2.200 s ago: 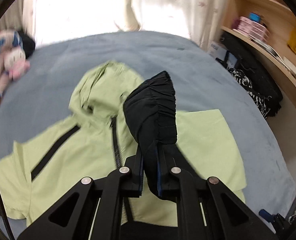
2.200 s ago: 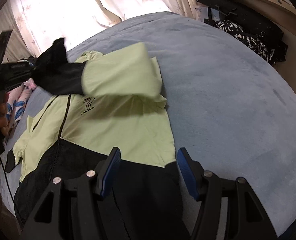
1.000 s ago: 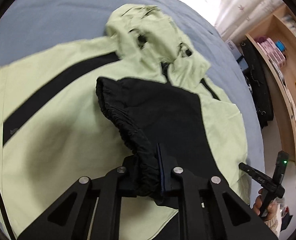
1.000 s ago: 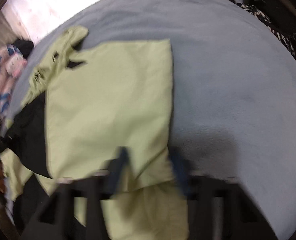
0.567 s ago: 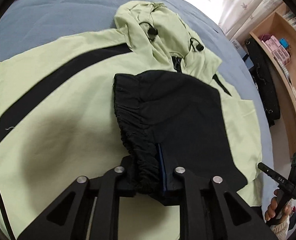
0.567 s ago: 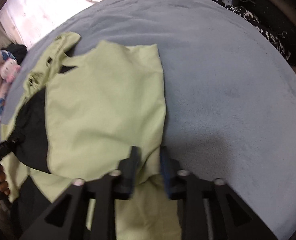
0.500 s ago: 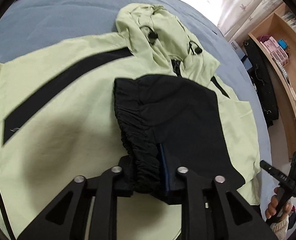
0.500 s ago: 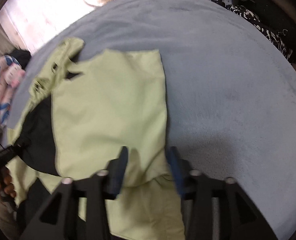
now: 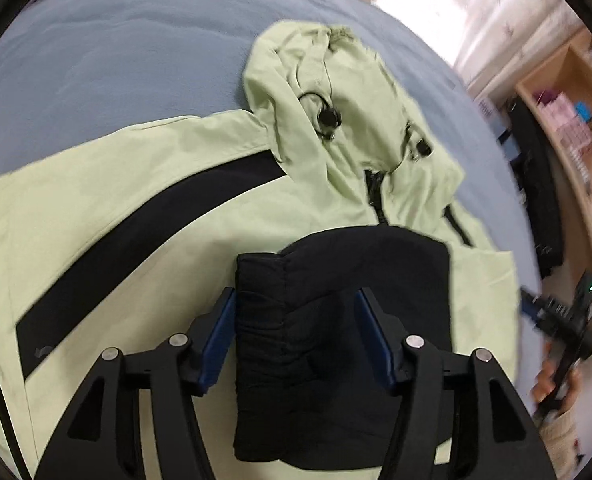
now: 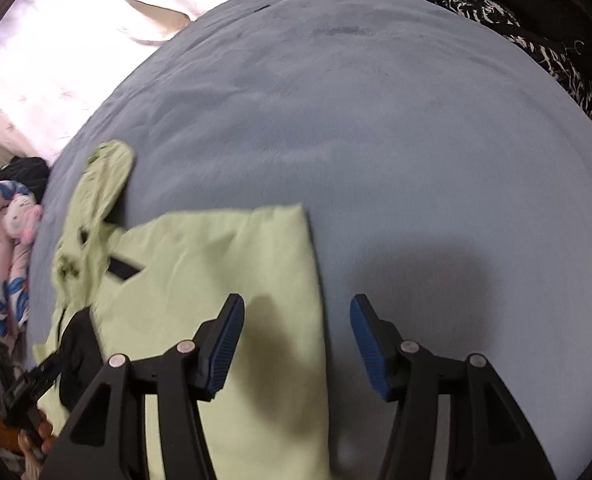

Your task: Fold large clothes

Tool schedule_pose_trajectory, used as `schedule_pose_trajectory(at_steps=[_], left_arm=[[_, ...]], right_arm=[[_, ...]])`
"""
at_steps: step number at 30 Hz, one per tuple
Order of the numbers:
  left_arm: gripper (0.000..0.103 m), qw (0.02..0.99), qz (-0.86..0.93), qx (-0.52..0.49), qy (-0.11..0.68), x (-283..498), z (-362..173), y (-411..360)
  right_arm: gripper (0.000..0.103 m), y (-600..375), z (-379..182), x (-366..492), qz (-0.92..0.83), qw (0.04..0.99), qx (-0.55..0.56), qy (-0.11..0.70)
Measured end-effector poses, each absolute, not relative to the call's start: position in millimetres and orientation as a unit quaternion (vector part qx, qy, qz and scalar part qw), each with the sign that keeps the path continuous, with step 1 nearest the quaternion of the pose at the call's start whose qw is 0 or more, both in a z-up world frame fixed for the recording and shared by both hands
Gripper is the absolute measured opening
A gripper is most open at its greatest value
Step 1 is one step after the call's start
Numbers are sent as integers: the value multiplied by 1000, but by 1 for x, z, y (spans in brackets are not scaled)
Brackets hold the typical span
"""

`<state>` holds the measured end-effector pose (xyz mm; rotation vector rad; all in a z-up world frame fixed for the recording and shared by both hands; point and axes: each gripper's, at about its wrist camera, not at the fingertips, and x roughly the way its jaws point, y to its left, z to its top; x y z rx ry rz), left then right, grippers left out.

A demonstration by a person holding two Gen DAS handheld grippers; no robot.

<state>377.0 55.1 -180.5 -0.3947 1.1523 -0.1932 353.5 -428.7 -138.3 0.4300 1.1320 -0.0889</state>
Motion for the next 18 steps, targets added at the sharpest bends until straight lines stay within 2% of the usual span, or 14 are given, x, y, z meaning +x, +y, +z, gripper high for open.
schedule_pose_trajectory(at_steps=[4, 5, 6, 7, 8, 9, 12, 15, 18], left_arm=[[57, 820, -79, -152, 546, 389, -187, 43], [54, 825, -72, -139, 543, 389, -187, 40], [35, 832, -60, -117, 539, 388, -186, 37], [30, 836, -51, -99, 537, 387, -185, 35], [29, 839, -48, -92, 534, 385, -185, 34], [27, 844, -40, -91, 528, 381, -183, 35], [26, 852, -20, -96, 515, 368, -180, 41], [26, 852, -18, -100, 514, 361, -189, 47], [27, 852, -15, -85, 516, 364, -187, 43]], right_arm=[[55, -424, -156, 376, -32, 814, 193, 547], [55, -421, -158, 378, -29, 817, 183, 546], [54, -417, -159, 378, -26, 822, 170, 543], [30, -411, -158, 379, -21, 828, 150, 540], [9, -406, -158, 380, -18, 831, 130, 541], [2, -402, -157, 380, -26, 833, 108, 541], [2, -397, -144, 373, -50, 860, 73, 502], [2, -394, -164, 377, -65, 847, 65, 523], [3, -383, -162, 377, -87, 847, 32, 524]])
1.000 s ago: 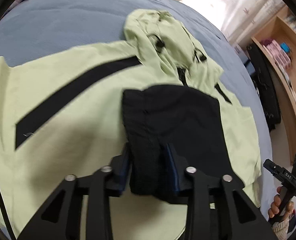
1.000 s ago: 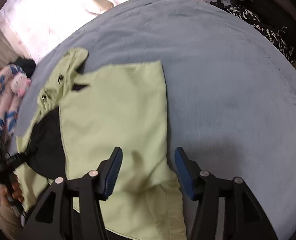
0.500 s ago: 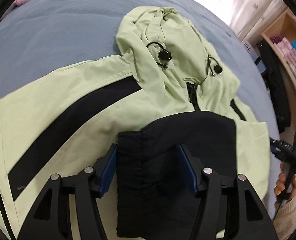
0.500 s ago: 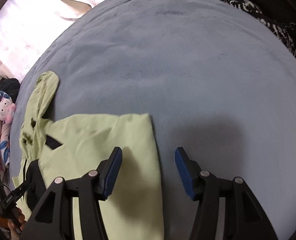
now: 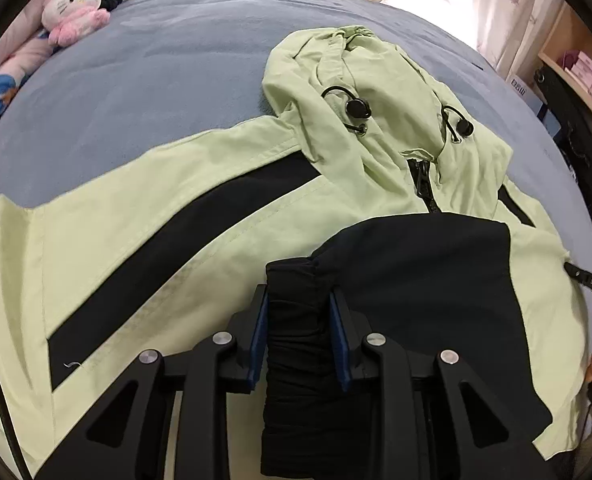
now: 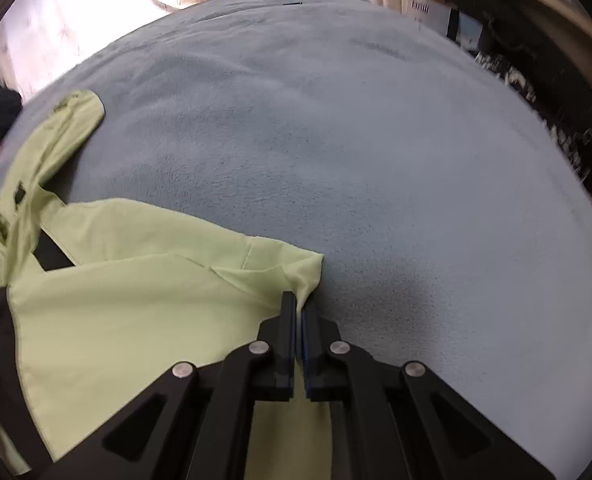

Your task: Fold large clothes

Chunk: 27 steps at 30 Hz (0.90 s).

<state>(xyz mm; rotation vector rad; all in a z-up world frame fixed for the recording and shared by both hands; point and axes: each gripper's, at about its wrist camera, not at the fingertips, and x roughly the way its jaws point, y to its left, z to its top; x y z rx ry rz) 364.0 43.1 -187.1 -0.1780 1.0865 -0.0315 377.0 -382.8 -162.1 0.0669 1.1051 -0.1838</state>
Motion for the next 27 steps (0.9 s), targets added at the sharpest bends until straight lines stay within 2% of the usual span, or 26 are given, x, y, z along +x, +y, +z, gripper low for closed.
schedule_pose_trajectory(at_steps=[2, 5, 7, 10, 12, 19, 24, 27], left_arm=[[29, 848, -16, -78, 523, 364, -178, 42], [37, 863, 3, -52, 503, 353, -156, 39], [49, 881, 0, -48, 471, 339, -139, 35], [60, 907, -91, -75, 404, 306, -113, 17], [66, 908, -122, -80, 394, 292, -105, 2], [66, 897, -76, -92, 426, 275, -127, -26], [66, 862, -65, -121, 488, 275, -163, -27], [66, 858, -55, -97, 502, 275, -177, -31]], right_arm=[[5, -382, -153, 374, -96, 844, 30, 527], [6, -379, -122, 351, -112, 865, 36, 488], [11, -369, -102, 332, -104, 881, 37, 461], [15, -339, -86, 297, -17, 907, 71, 414], [19, -316, -85, 279, 34, 912, 79, 400], [20, -229, -129, 256, 118, 866, 33, 485], [21, -208, -154, 246, 104, 857, 0, 505], [20, -212, -153, 247, 104, 854, 11, 509]])
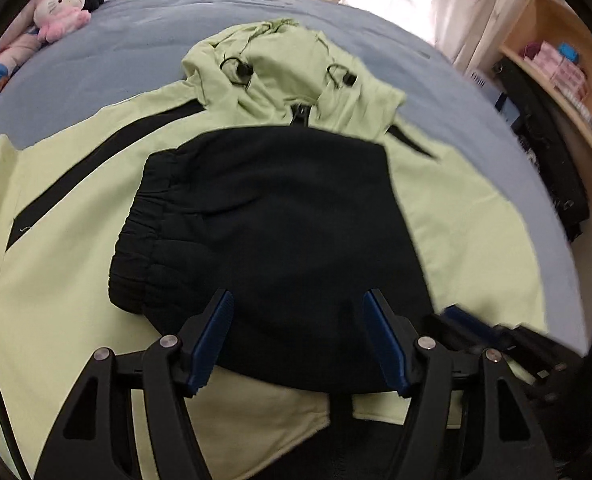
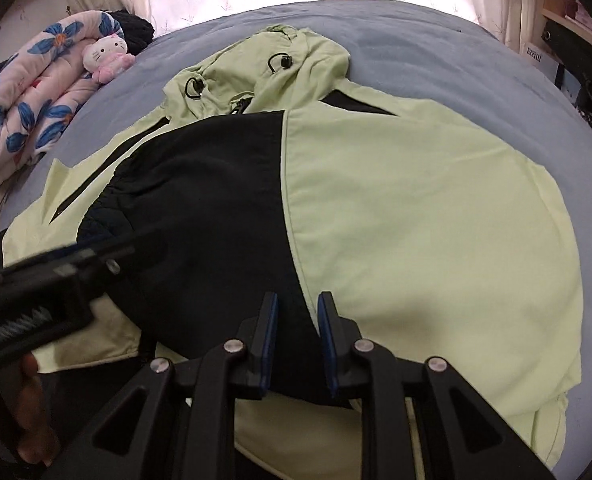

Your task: Fold large clothes

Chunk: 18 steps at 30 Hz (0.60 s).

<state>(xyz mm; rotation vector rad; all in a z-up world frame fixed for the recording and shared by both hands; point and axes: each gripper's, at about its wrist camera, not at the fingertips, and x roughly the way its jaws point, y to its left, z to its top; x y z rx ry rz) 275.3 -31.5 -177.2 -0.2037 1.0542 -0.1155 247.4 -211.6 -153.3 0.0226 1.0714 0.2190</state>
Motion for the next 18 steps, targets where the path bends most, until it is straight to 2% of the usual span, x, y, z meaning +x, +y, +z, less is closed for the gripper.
schedule_pose_trajectory(at_steps=[4, 8, 12, 18], left_arm=[[66, 861, -41, -62, 503, 273, -183, -31], [66, 858, -41, -76, 507, 273, -186, -12], [66, 858, -44, -79, 505, 273, -188, -10], [66, 862, -19, -36, 506, 272, -189, -24]], right_arm=[[20, -240, -149, 246, 63, 861, 16, 504], [20, -297, -154, 244, -26, 866, 19, 499], [15, -352, -159, 232, -60, 865, 75, 492], [18, -337, -158, 225, -96, 866, 23, 490]])
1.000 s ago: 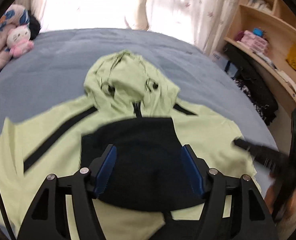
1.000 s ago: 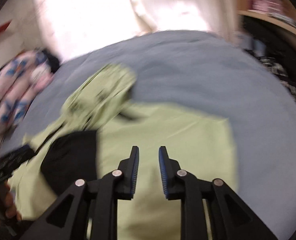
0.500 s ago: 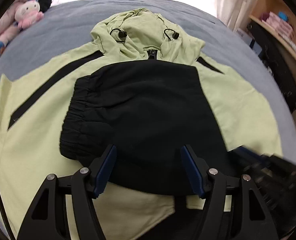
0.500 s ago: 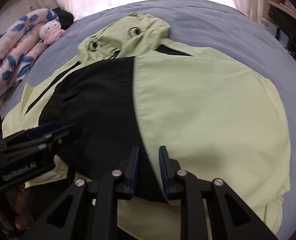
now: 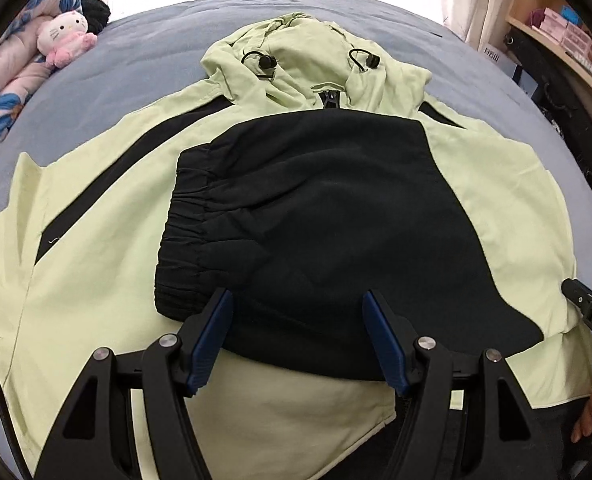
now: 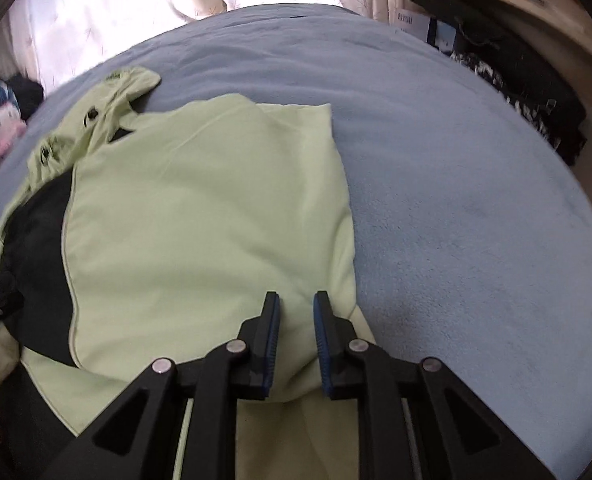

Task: Fold large clothes
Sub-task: 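Move the left gripper toward the other black sleeve cuff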

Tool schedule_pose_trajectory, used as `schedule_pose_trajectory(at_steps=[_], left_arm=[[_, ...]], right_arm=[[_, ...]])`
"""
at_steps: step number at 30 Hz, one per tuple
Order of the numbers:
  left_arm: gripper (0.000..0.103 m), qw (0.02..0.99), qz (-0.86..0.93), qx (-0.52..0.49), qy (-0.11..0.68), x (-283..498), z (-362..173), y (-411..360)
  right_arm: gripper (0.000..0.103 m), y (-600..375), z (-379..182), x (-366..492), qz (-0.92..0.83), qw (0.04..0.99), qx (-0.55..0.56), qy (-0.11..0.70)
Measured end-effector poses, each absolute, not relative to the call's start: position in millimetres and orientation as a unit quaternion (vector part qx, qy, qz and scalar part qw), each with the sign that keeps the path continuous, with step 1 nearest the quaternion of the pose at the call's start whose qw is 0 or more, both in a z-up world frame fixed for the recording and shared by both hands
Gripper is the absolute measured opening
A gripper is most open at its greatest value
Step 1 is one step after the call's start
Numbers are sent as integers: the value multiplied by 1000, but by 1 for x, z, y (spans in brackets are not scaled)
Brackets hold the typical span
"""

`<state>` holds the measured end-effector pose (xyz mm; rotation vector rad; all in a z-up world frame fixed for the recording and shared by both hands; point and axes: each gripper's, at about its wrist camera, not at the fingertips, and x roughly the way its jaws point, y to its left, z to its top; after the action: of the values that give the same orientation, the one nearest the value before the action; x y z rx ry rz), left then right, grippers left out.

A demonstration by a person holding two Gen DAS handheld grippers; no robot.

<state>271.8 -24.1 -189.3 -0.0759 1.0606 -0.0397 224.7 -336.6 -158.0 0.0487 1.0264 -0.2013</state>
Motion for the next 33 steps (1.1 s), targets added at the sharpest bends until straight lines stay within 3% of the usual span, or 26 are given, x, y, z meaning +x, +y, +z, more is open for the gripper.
schedule_pose_trajectory(at_steps=[18, 23, 25, 33], left_arm=[[67, 867, -30, -67, 493, 200, -118, -13], [68, 874, -30, -79, 479, 156, -92, 9], [73, 876, -26, -82, 474, 140, -86, 20], [73, 886, 14, -103, 452, 83, -73, 89]], right_arm=[[19, -268, -112, 159, -36, 866, 79, 493], [19, -235, -99, 126, 2, 862, 94, 498], [19, -223, -95, 115, 12, 863, 89, 497], [19, -156, -68, 82, 58, 870, 37, 489]])
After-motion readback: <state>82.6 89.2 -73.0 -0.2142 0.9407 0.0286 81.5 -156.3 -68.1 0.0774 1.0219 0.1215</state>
